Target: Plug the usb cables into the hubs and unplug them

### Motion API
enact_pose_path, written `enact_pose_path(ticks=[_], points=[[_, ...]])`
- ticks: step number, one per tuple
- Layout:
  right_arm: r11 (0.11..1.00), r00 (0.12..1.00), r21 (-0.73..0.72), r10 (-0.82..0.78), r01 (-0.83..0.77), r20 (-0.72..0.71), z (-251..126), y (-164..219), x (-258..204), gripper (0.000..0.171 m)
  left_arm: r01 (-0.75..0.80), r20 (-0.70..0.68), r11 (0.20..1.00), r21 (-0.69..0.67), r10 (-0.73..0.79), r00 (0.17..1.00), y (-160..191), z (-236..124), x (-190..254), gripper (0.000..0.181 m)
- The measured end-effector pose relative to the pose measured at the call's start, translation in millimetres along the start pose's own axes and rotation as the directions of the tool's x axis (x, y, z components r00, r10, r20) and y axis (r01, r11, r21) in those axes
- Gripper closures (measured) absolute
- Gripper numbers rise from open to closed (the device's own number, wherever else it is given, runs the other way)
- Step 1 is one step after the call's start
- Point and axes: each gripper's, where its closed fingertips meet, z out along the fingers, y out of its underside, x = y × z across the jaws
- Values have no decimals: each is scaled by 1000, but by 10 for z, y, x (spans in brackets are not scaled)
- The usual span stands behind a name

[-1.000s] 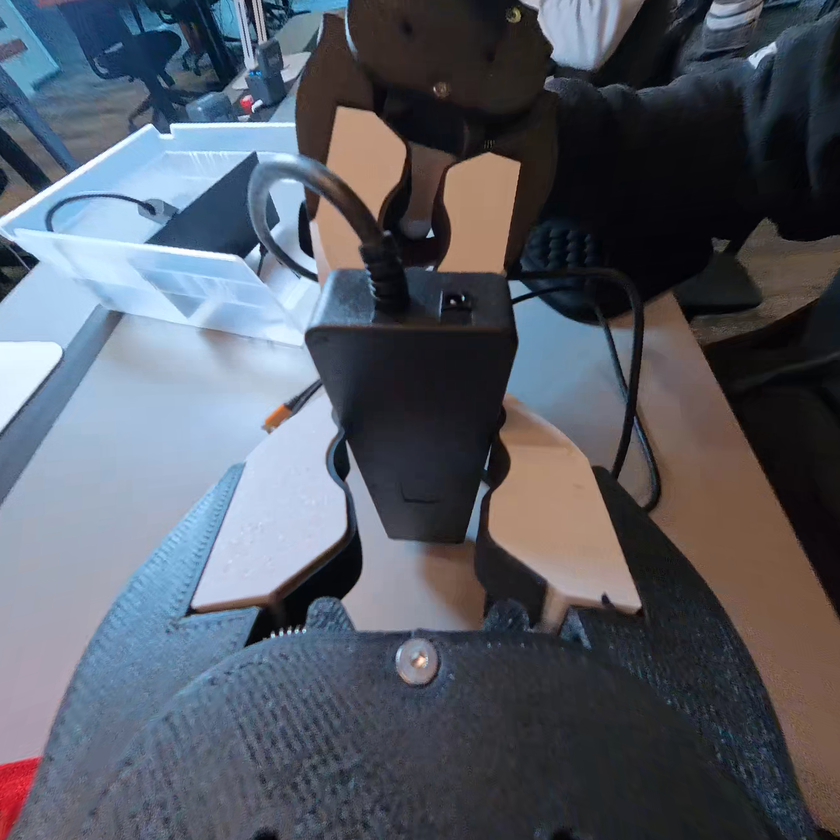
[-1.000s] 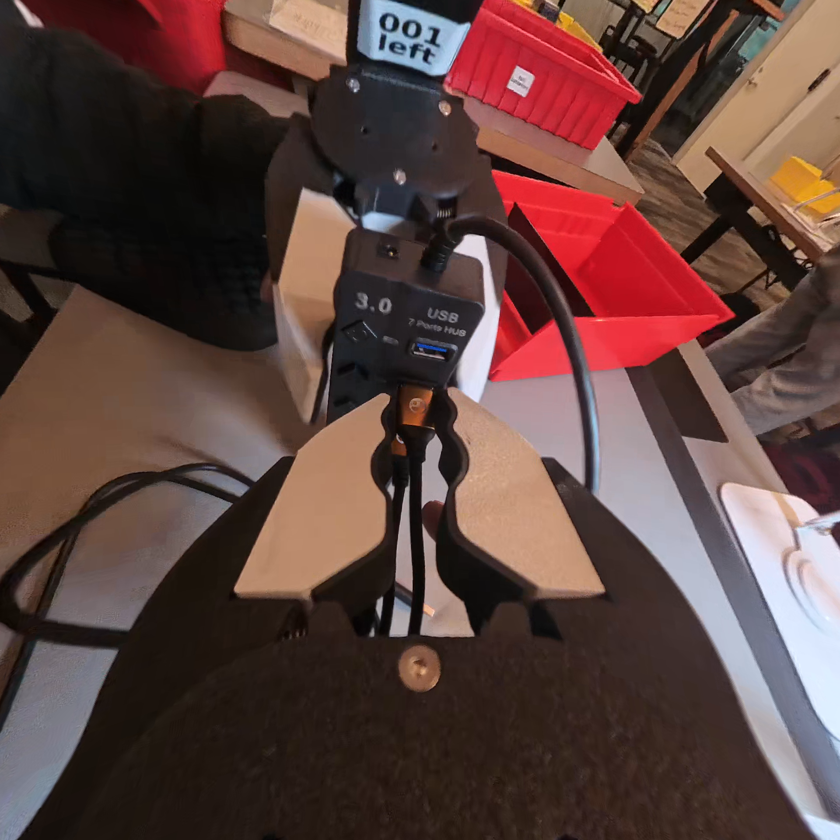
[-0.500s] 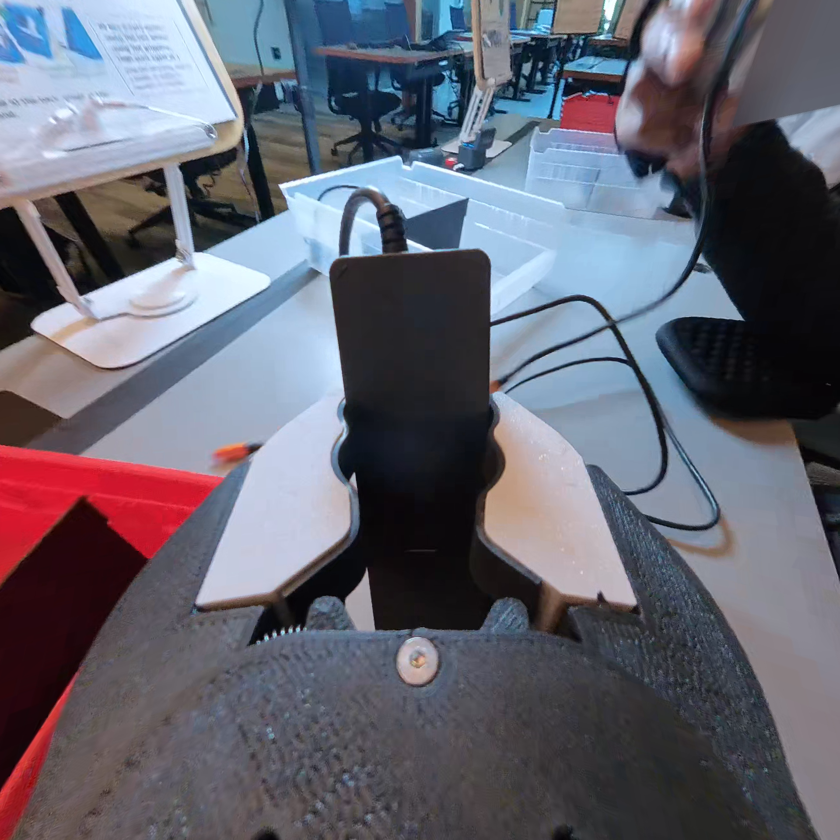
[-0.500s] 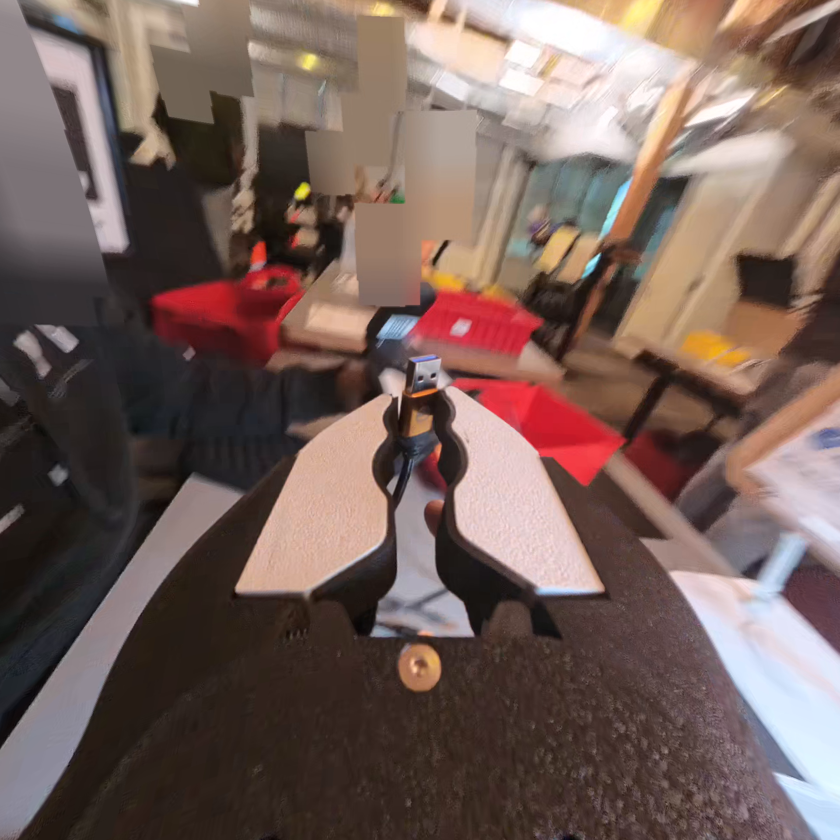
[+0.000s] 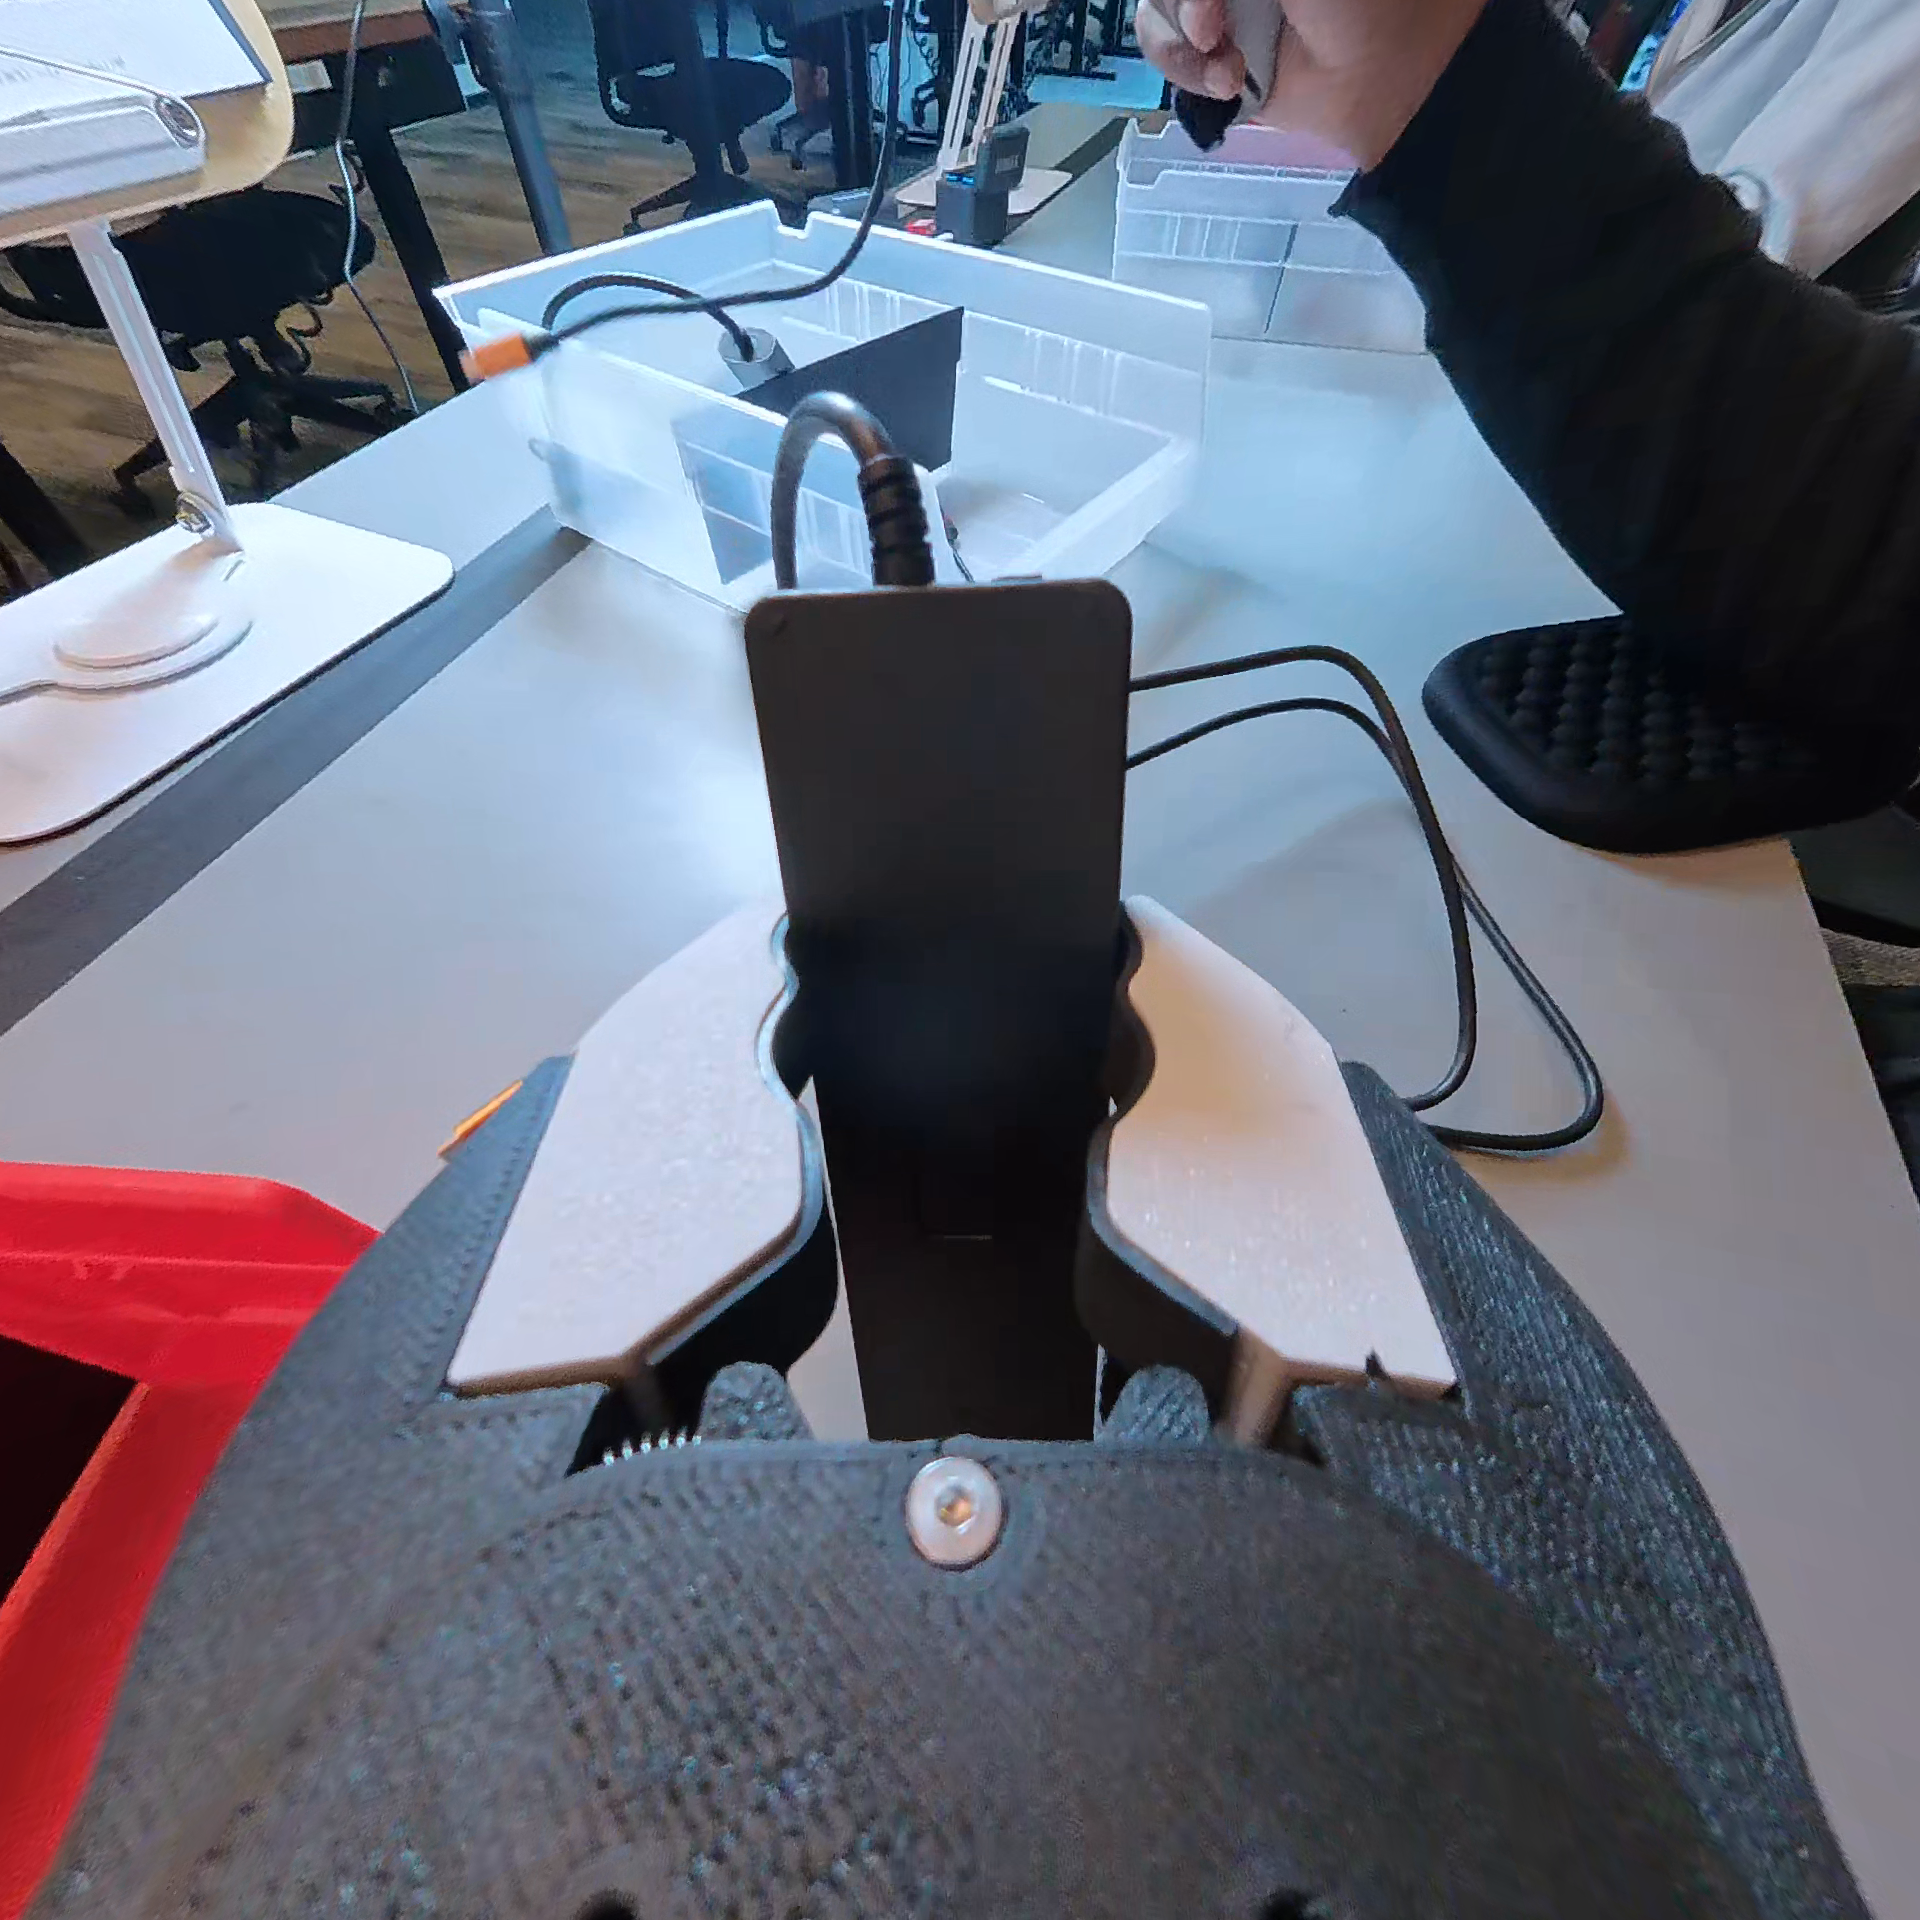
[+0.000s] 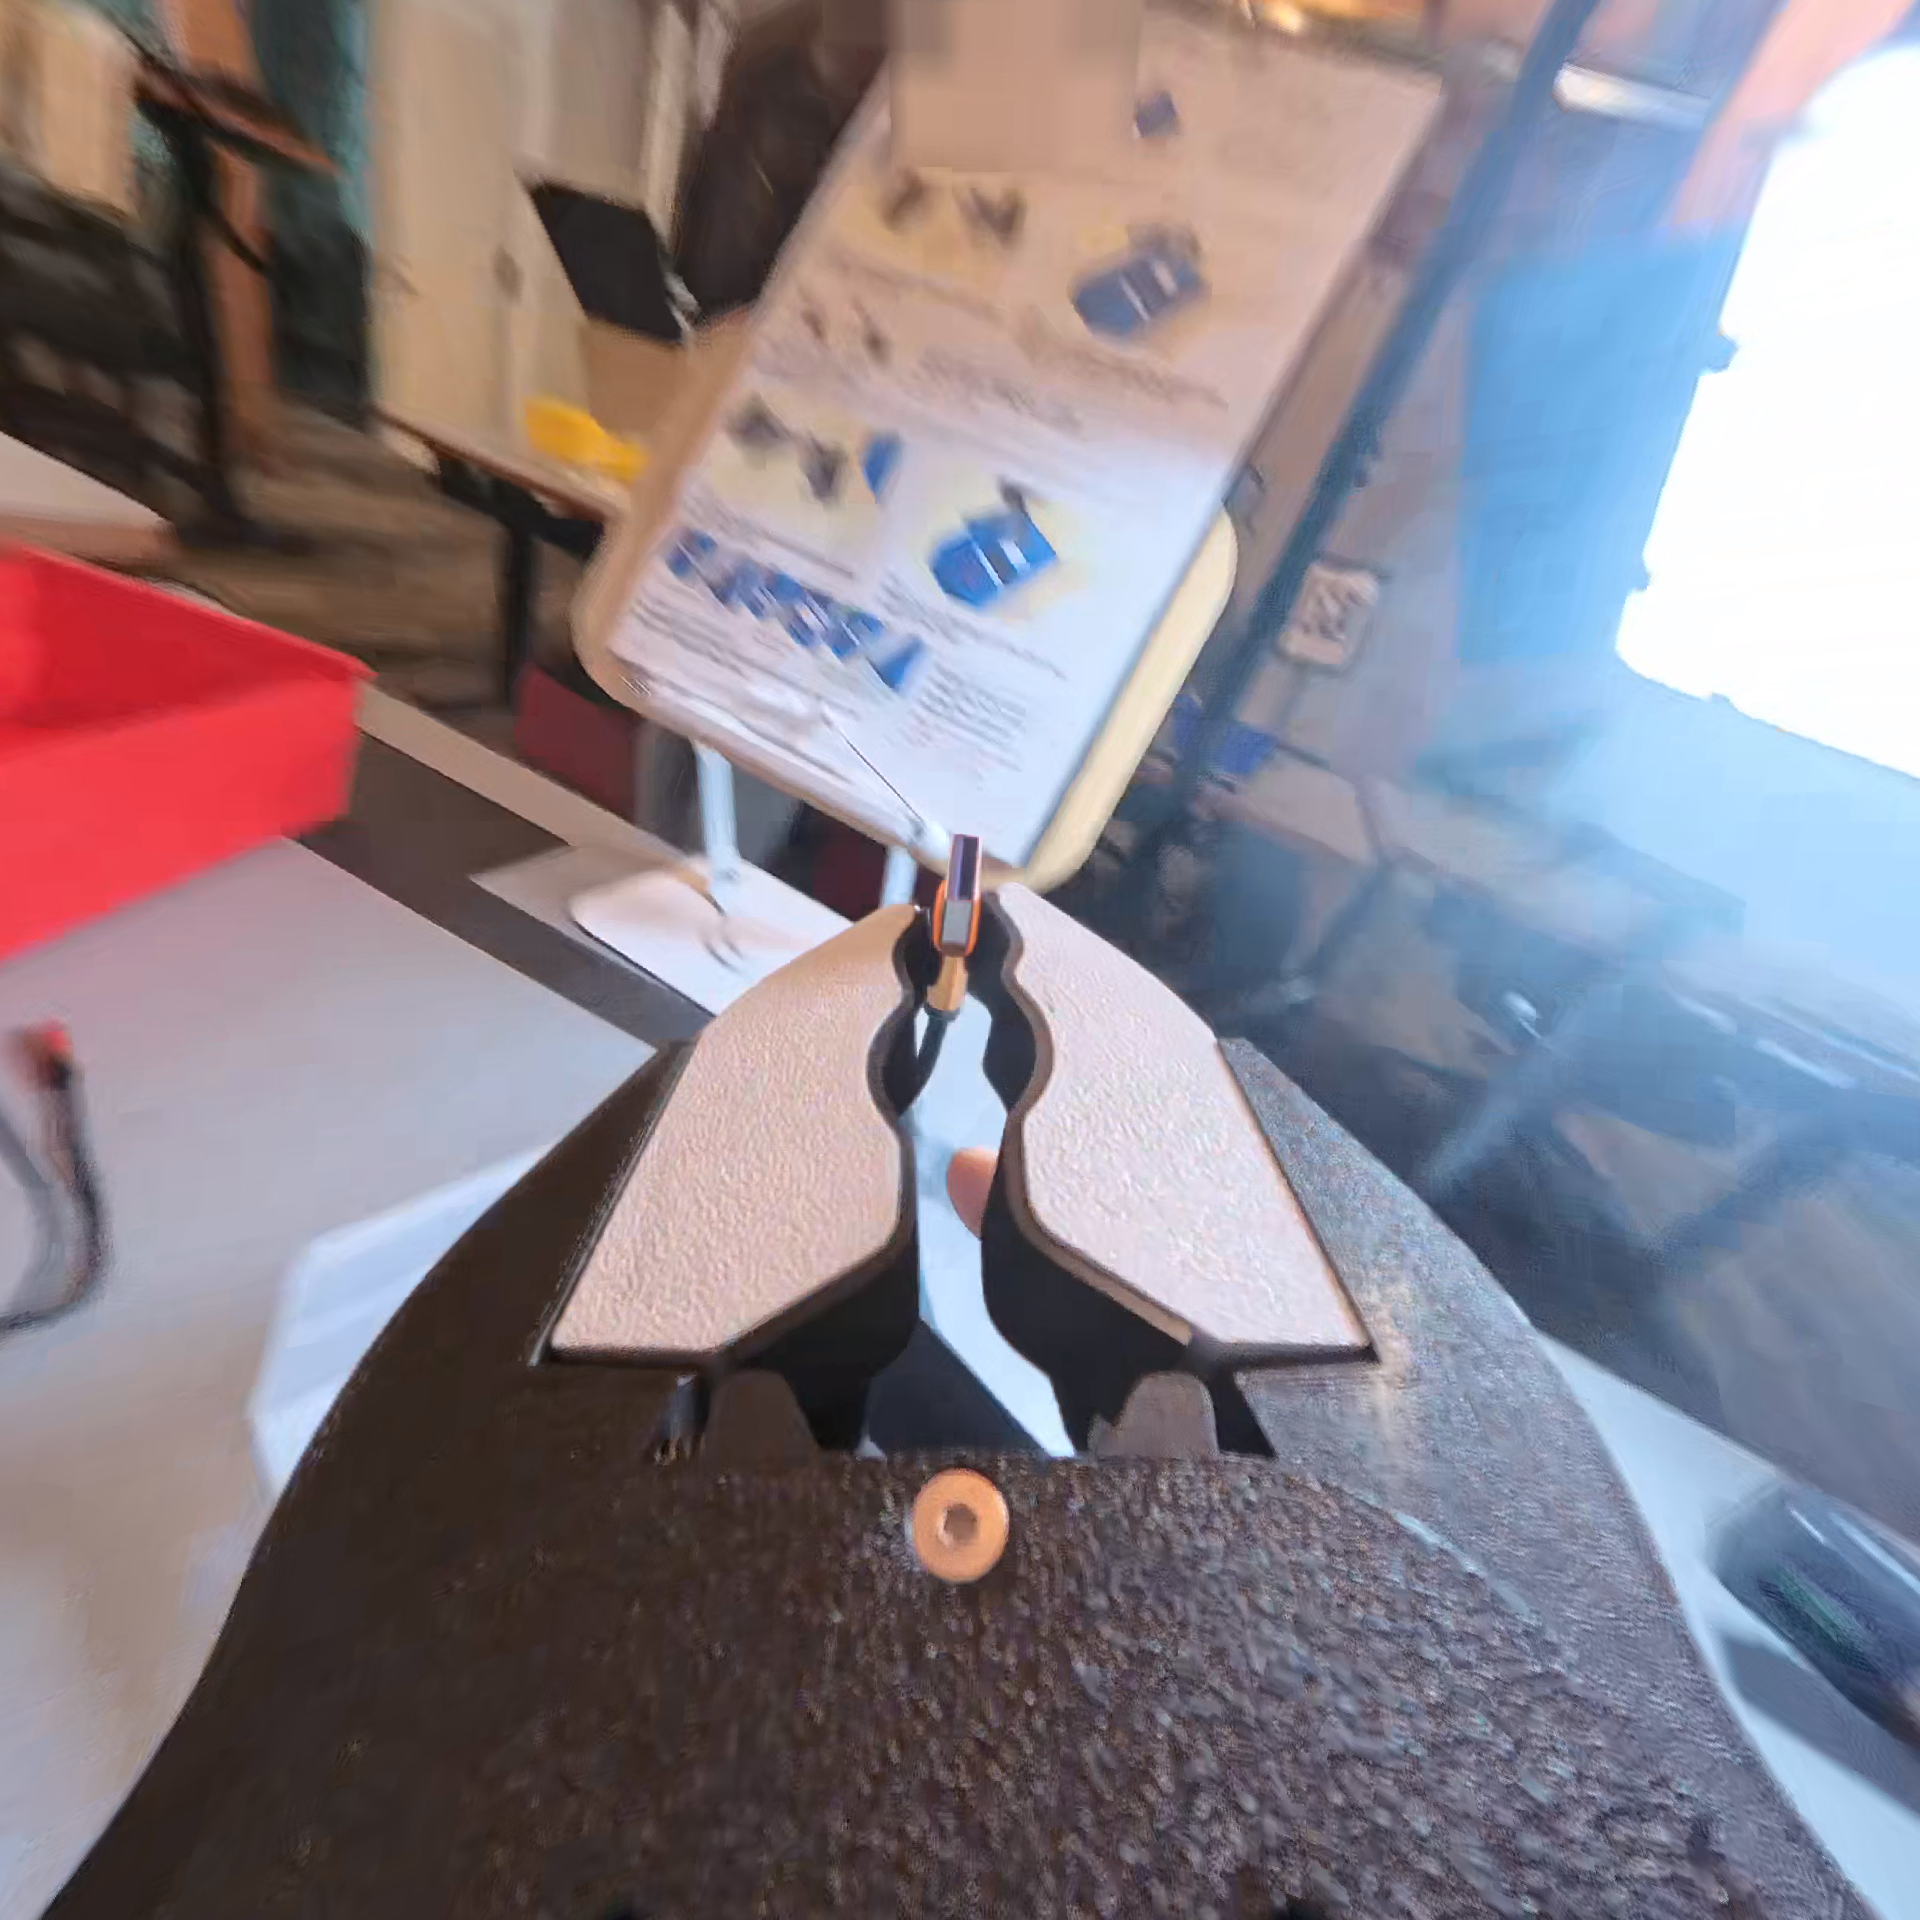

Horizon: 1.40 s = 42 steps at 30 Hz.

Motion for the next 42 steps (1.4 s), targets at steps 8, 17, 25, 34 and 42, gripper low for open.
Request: enact_pose_path(ticks=[8,17,25,34,42], points=[[986,948,-163,16,38,317,-333,273,-221,164,7,2,1000,-15,-7,1000,62,29,-25,126],[691,949,-659,-134,297,287,-335,1366,-171,164,9,-8,1000,-21,-9,1000,83,80,13,126],[841,842,-475,43,261,538,-128,1001,-1064,114,13,-27,1000,-9,-13,1000,68,88,52,126],[960,758,-191,-31,203,651,-334,124,-1509,118,18,-107,999,48,-13,994,-50,115,234,126],[925,426,-5,-170,379,889,-647,-3,-2932,133,128,-334,965,228,-46,941,-373,-42,548,126]])
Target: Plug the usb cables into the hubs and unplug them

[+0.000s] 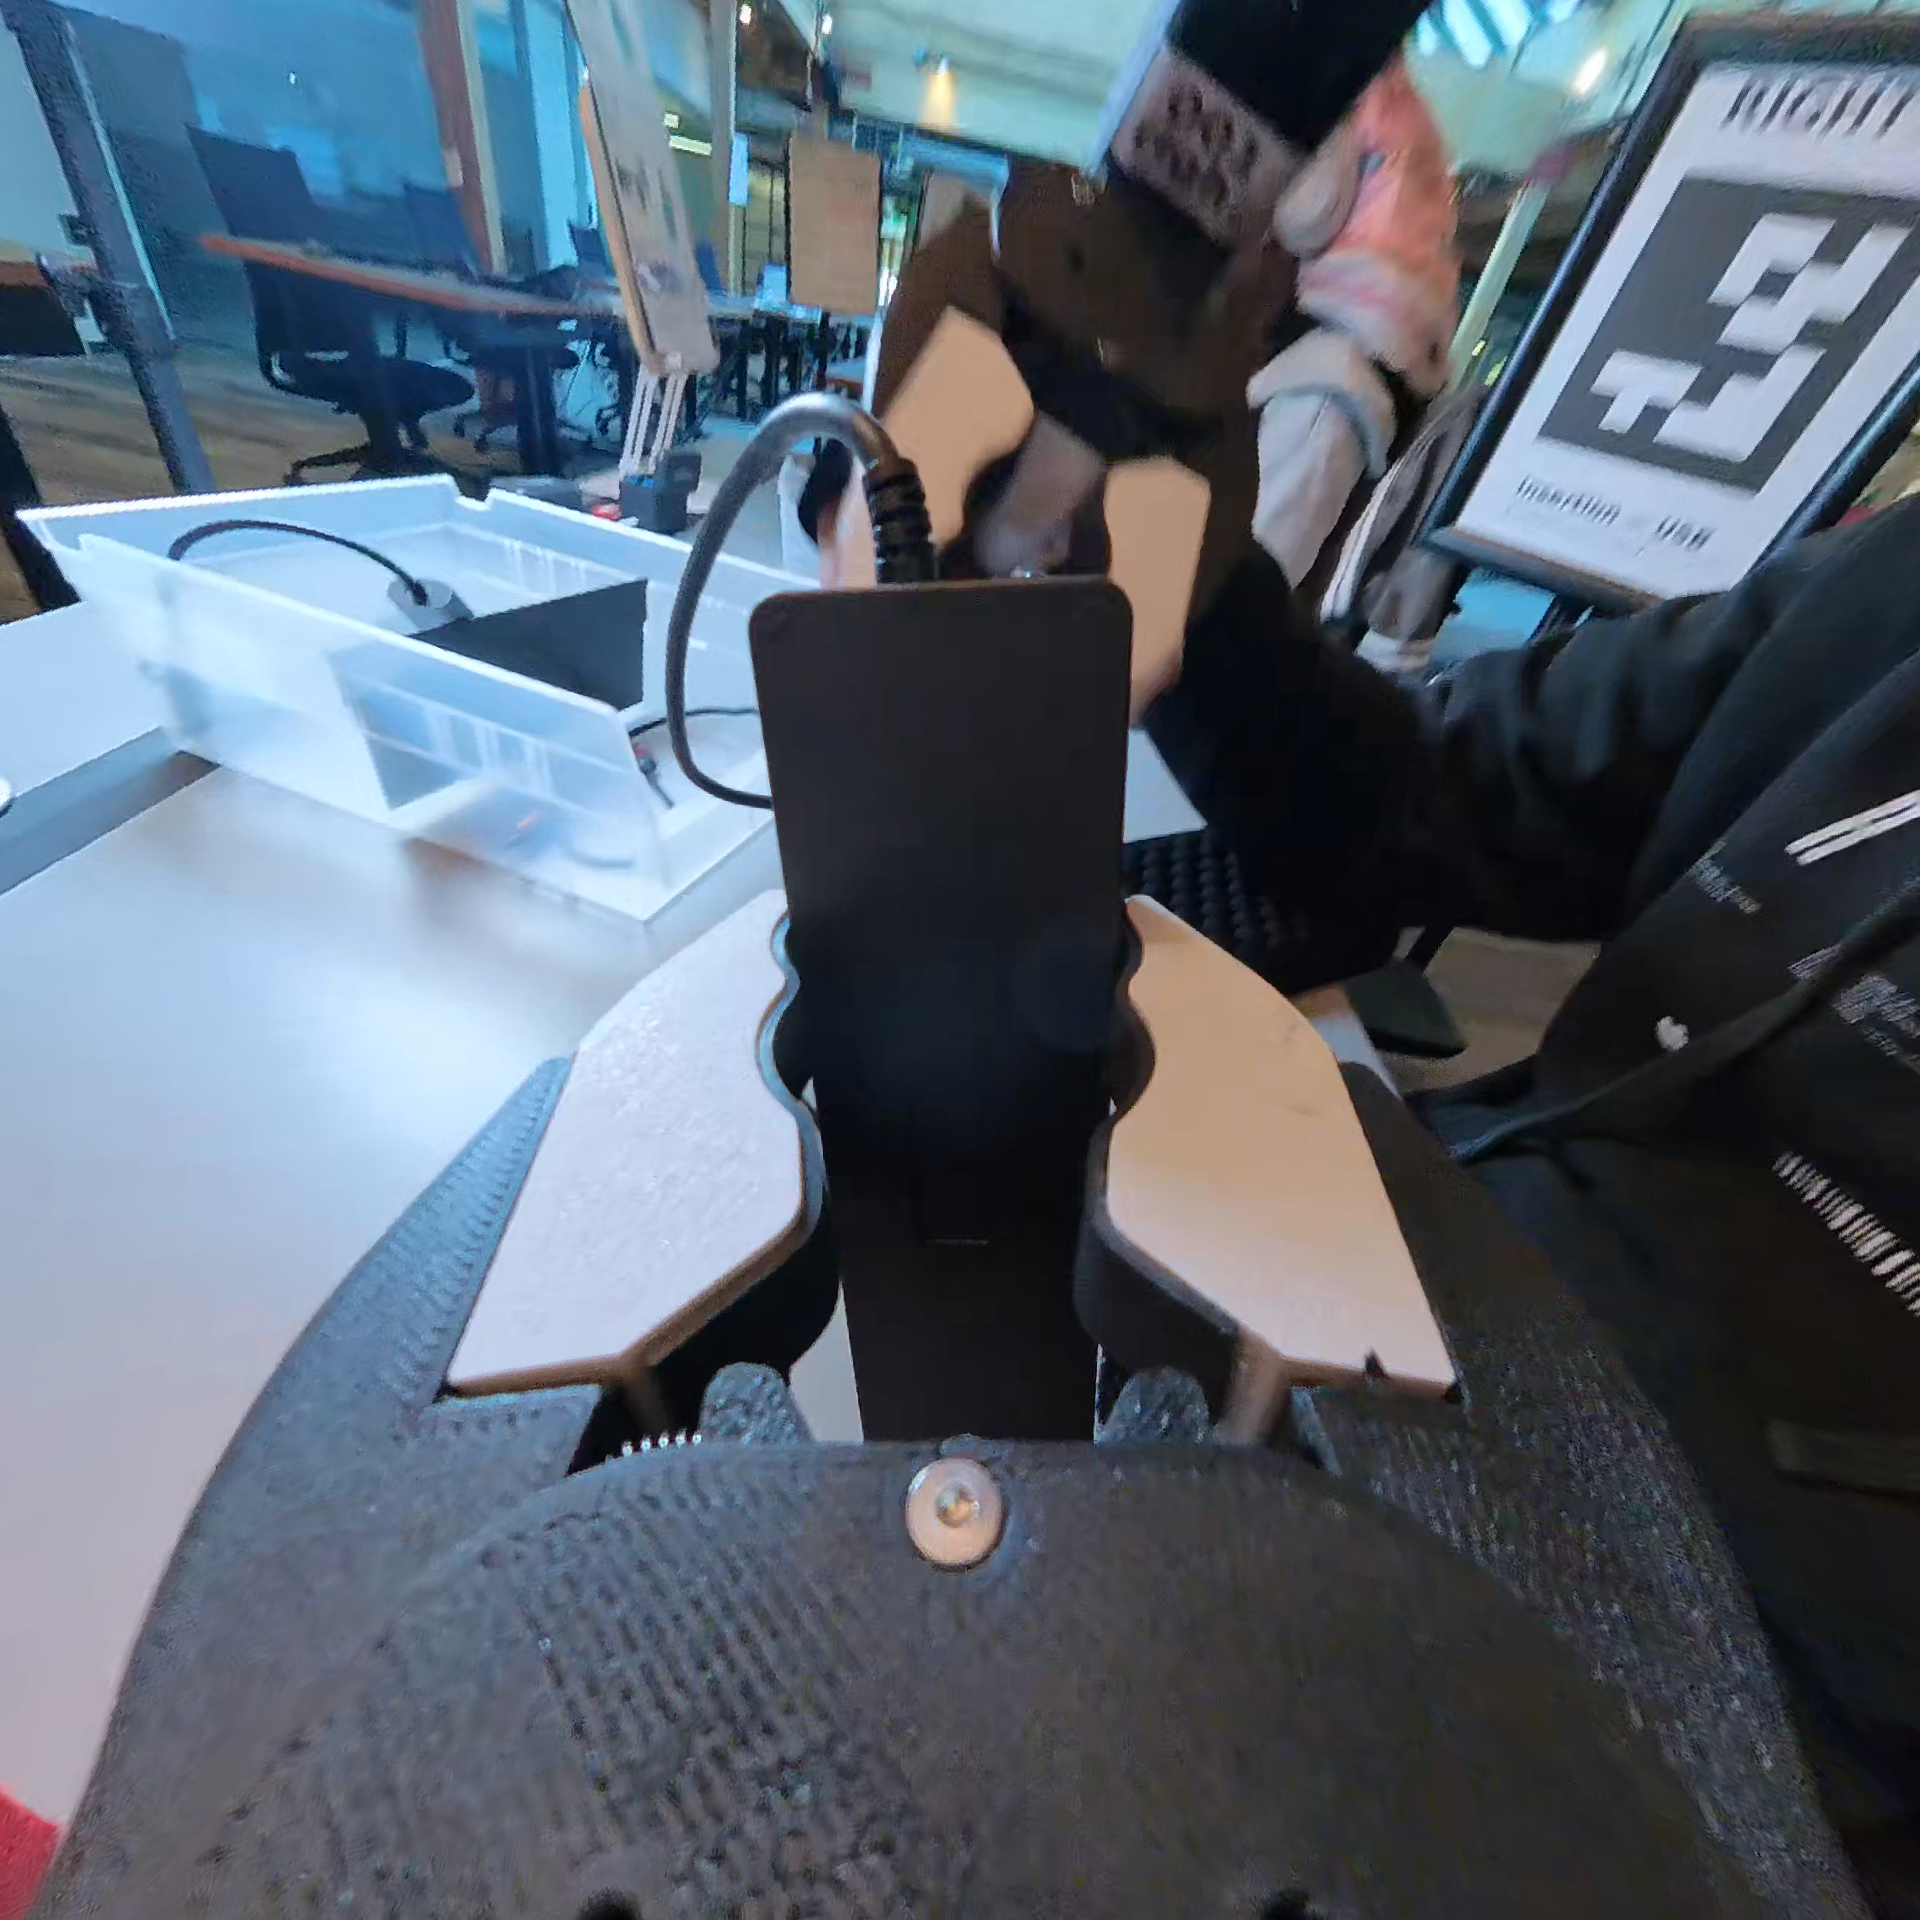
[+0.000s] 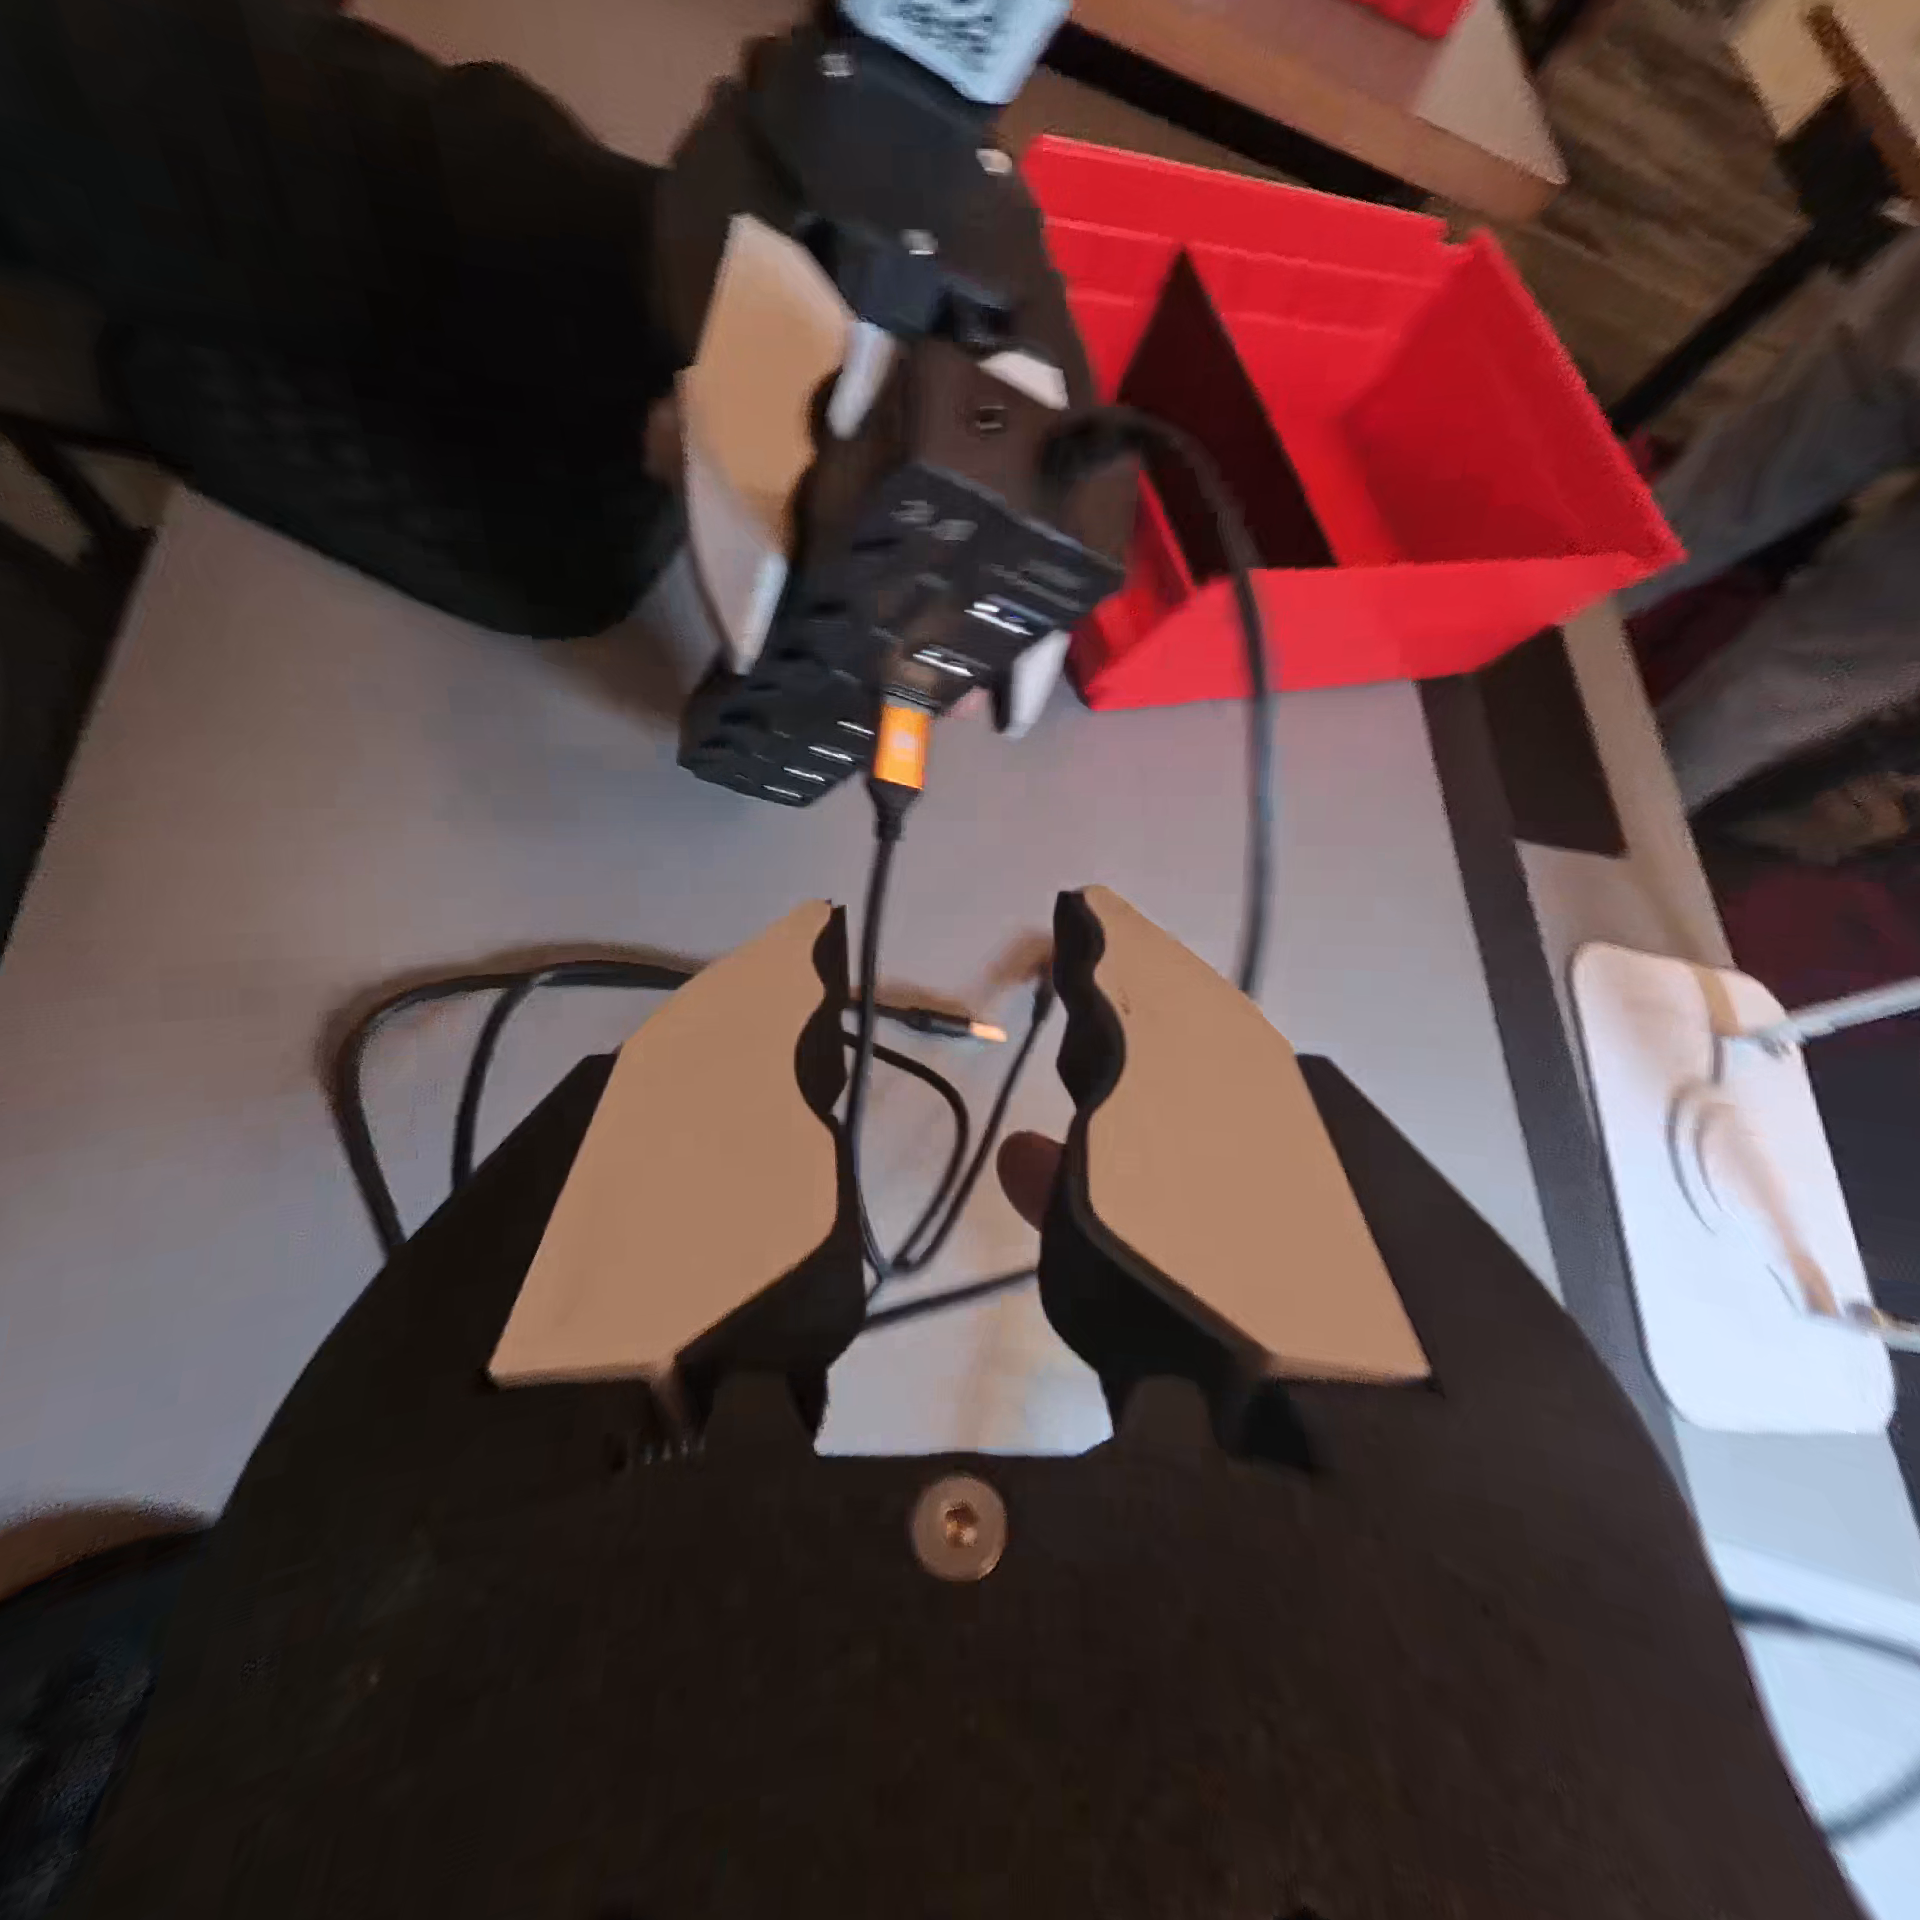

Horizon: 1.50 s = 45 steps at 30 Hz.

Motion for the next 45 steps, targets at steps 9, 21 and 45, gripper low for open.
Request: enact_pose_path(ticks=[9,21,45], points=[[999,999,15,52,-52,-2,599,-90,-107,155,-110,2,994,-1,110,994,16,2,57,126],[999,999,32,-18,19,-44,472,-148,-85,156,-350,137,911,-216,383,913,135,62,20,121],[633,867,770,334,85,-370,-2417,-373,843,156,-65,393,956,-286,179,902,423,-164,-664,124]])
